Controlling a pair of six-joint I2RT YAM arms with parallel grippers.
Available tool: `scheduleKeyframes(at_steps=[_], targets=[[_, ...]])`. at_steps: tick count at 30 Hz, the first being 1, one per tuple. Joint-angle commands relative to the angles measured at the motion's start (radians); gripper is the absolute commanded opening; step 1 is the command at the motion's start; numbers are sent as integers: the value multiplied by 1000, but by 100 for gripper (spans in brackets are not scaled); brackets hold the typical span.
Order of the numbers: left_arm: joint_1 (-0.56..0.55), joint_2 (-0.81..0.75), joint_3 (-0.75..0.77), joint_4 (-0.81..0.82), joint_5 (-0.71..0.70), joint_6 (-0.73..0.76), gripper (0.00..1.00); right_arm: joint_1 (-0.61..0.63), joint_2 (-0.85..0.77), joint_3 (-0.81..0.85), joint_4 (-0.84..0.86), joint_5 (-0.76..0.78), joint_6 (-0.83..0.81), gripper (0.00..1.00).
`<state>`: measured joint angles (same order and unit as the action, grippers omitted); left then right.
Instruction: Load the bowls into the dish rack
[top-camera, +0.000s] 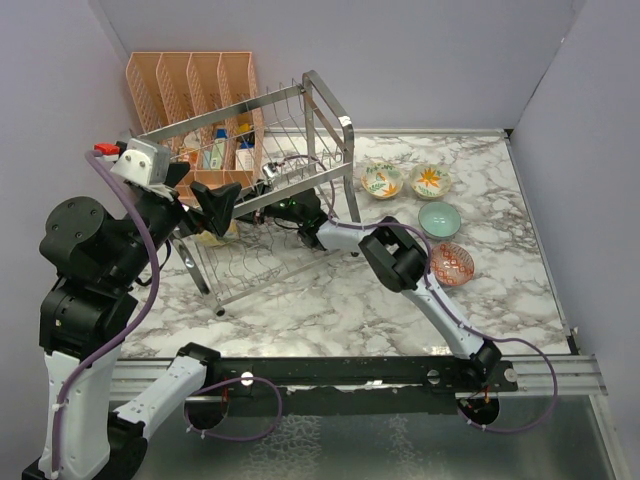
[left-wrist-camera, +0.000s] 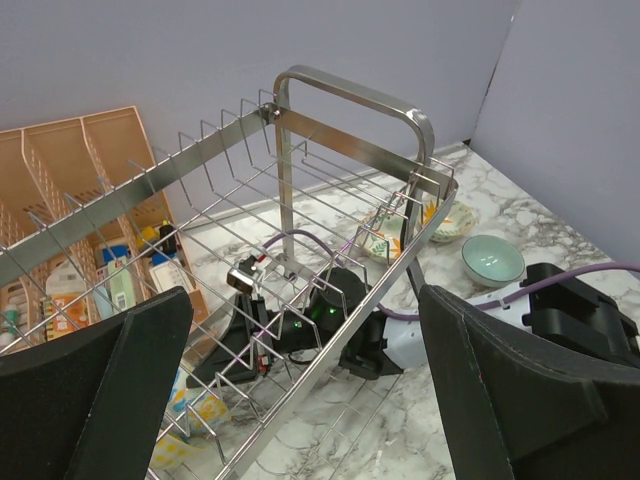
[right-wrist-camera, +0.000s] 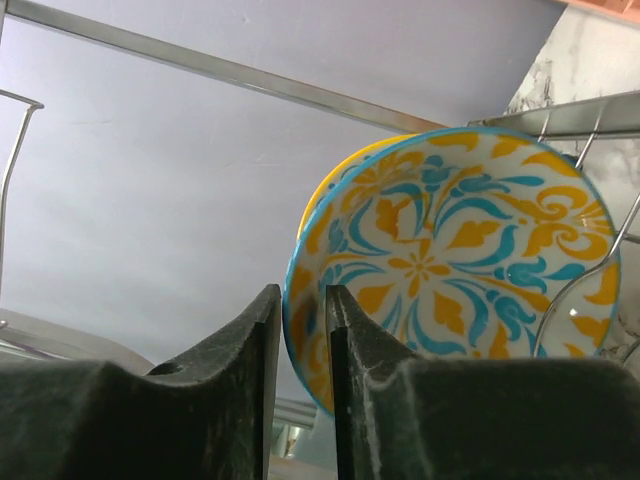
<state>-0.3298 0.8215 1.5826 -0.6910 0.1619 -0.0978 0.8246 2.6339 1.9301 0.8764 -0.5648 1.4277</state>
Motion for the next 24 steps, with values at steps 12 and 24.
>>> scheduleKeyframes(at_steps=[12,24], targets=[[-7,9,16,-2,-28,7,99,-6,-69,-20,36,-56,-85,40],[-7,42,22,-4,-49,6,99,21,-265,-269,234,-157,-18,41]])
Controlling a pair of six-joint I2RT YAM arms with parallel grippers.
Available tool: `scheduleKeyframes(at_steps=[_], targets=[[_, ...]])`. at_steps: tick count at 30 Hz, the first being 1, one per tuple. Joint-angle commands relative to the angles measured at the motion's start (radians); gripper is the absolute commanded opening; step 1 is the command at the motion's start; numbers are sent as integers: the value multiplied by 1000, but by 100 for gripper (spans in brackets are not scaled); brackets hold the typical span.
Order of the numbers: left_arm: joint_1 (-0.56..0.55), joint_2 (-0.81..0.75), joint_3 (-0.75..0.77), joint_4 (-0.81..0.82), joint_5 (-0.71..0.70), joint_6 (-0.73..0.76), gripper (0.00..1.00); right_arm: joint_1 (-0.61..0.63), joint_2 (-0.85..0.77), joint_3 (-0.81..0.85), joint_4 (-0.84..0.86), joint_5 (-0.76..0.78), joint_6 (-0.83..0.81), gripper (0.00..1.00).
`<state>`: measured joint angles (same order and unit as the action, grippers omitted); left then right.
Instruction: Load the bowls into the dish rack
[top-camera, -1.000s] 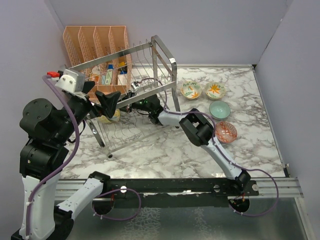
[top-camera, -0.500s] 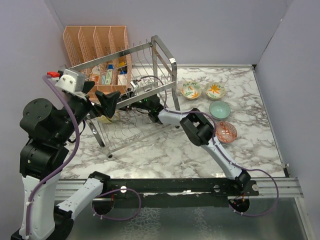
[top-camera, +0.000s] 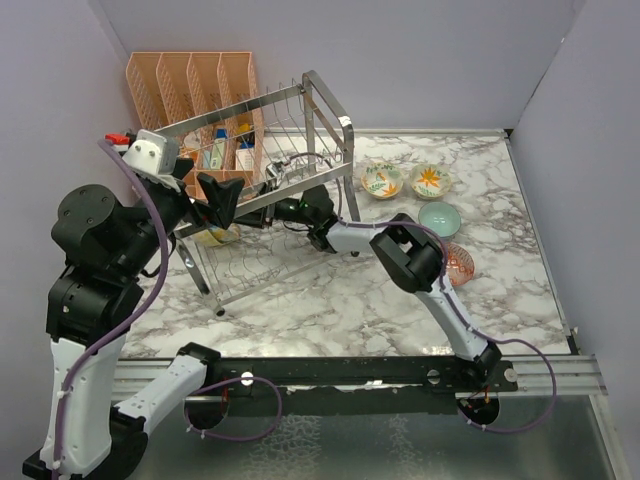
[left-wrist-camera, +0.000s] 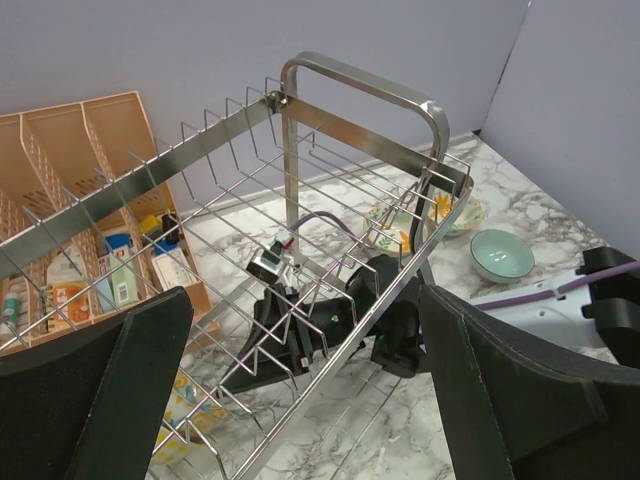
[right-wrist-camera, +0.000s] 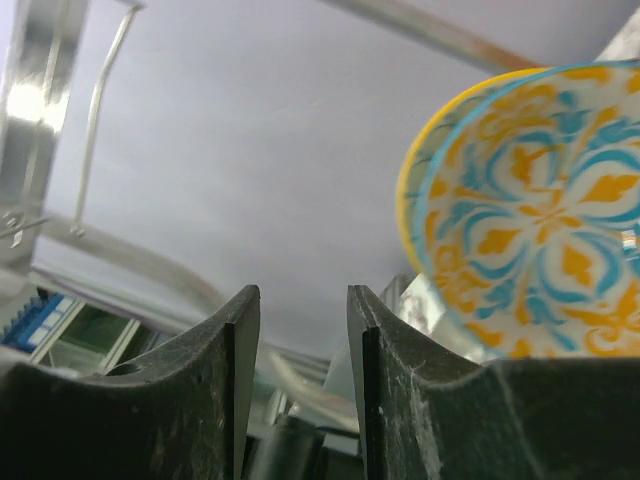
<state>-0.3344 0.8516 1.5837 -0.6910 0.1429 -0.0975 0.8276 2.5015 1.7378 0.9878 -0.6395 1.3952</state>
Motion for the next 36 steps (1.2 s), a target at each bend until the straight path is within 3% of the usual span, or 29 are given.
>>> scheduleKeyframes(at_steps=[1,10,18,23,27,36], targets=[[-2,15,22,-2,-34,7,99,25,-151,-104,138,-100,23,40],[-3,36,27,-3,-50,-5,99,100,-320,-405,159,-251,-7,40],[-3,34,18,10,-39,-26,99,171,-554,-724,-5,-299,-193,40],[-2,25,15,6,-42,-21,99,184,-795,-937,-351,-231,-426,41],[-3,20,8,9,-34,-23,99,185,-1027,-1085,-643,-96,-517,41],[-3,8,-21,23,-25,-28,99,181,-1463,-1107,-1385,412,-596,47]])
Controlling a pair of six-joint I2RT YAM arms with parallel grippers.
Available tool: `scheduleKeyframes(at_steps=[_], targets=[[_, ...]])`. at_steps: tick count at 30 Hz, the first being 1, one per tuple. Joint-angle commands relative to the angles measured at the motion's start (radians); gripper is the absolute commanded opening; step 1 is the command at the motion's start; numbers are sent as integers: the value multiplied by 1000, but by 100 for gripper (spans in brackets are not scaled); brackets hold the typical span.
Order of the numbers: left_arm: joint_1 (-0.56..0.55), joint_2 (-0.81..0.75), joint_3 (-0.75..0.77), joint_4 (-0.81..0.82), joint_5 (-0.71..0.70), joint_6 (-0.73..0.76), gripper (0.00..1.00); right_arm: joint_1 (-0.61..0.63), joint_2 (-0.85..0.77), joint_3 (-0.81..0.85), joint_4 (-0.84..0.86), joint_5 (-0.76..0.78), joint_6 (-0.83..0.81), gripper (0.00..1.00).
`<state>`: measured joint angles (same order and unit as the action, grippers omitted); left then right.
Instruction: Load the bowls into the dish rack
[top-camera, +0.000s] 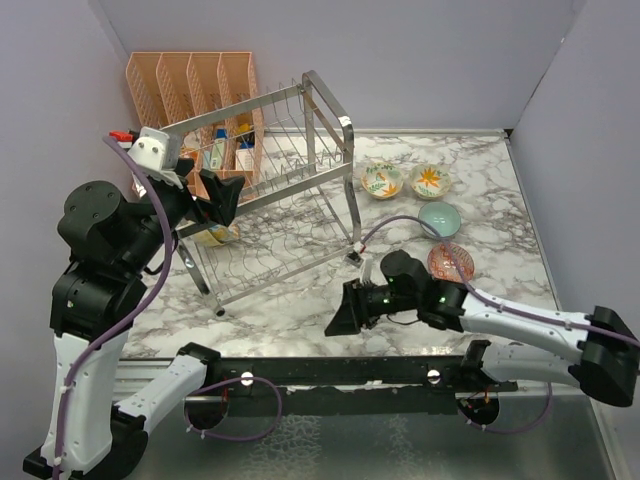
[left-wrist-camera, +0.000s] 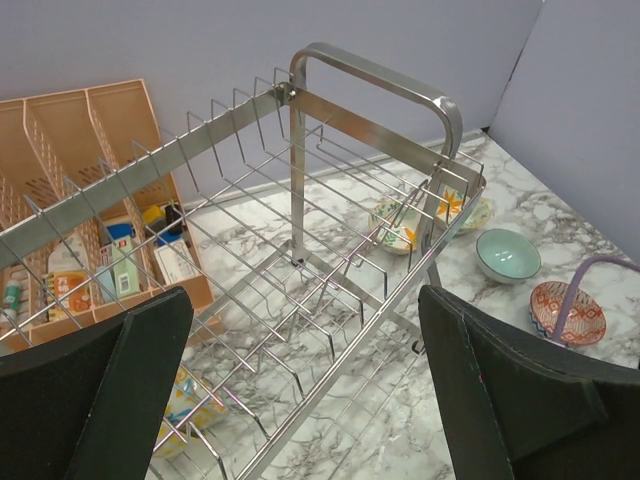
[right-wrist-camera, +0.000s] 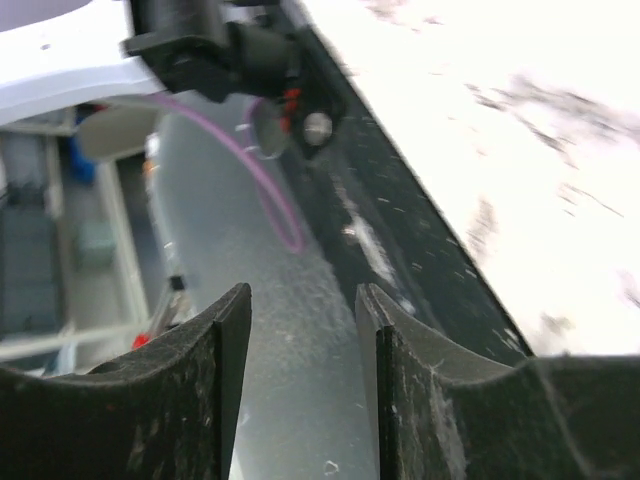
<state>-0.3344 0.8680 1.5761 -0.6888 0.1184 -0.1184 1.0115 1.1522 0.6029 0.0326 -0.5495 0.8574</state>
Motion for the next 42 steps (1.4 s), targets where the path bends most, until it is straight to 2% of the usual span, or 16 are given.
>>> scheduleKeyframes(at_steps=[1,5,9,14,21,29,35,42], targets=[[-3,-9,-18,20,0,-7,99,-5,-129,51,-500,394,-49,47],[-3,-7,-32,16,1,-1,99,-16,-133,138,-726,644,-11,49],[-2,-3,-28,9,3,6,99,-85,-111,177,-768,690,-43,50],[-3,-3,-30,15,10,1,99,-306,-36,249,-712,608,-202,53],[-2,-2,-42,27,11,-5,99,-511,147,485,-609,568,-363,54],[-3,4,-52,34,9,1,99,-640,469,770,-466,475,-471,57],[-3,15,-53,35,8,-1,99,-653,754,1050,-431,361,-593,62],[-2,20,-70,36,-7,4,99,-653,913,1184,-391,425,-676,64]])
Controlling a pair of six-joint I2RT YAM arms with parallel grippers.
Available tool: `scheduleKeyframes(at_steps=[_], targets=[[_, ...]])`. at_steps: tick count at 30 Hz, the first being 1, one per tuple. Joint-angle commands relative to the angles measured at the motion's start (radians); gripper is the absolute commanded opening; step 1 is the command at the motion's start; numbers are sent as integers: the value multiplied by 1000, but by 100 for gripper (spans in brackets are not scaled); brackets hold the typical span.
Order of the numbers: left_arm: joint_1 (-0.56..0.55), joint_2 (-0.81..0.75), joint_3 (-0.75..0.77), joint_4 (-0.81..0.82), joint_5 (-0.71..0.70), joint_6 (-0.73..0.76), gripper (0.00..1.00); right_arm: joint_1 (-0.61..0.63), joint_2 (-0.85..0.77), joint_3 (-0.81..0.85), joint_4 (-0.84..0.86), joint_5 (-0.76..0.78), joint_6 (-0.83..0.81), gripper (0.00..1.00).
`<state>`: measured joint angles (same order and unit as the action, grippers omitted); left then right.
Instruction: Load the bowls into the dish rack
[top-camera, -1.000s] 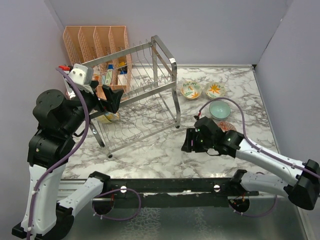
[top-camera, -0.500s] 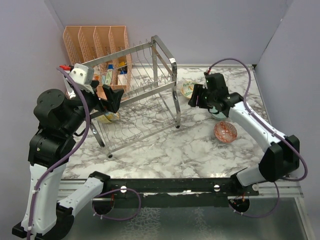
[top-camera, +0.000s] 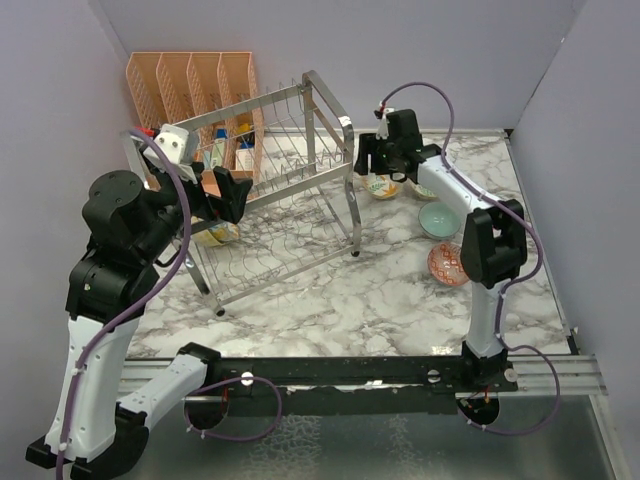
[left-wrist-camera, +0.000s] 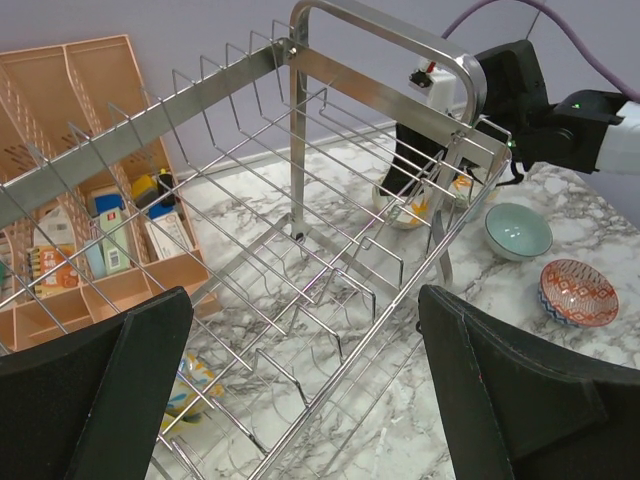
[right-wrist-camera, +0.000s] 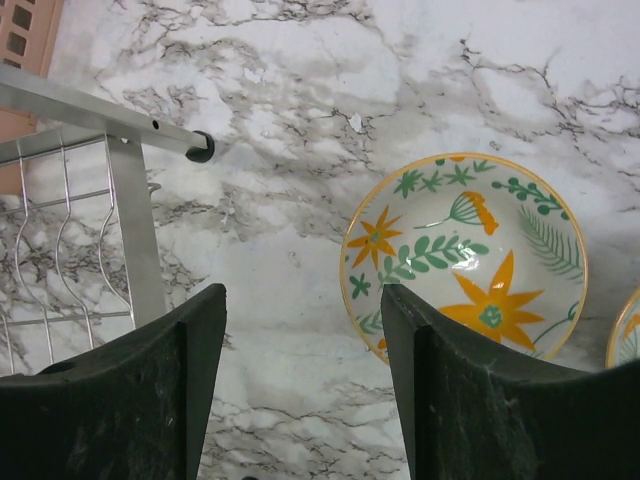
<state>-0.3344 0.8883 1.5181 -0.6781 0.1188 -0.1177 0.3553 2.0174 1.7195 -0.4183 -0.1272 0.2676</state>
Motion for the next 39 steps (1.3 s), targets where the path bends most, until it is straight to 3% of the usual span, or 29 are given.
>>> scheduleKeyframes(at_steps=[1,16,31,38,39], targets=[[-3,1,-12,25,-8,4,99,3,65,68,66,3,-91,64],[-3,7,-7,14,-33,21,99,28,159,-3,118,68,-115,63],[-3,-18,-3,-17,-72,45,99,97,216,-12,146,343,-175,59],[-3,-24,-21,-19,-87,52,99,106,251,7,146,402,-210,53],[-3,-24,-24,-19,-87,52,99,106,256,14,139,408,-213,46]])
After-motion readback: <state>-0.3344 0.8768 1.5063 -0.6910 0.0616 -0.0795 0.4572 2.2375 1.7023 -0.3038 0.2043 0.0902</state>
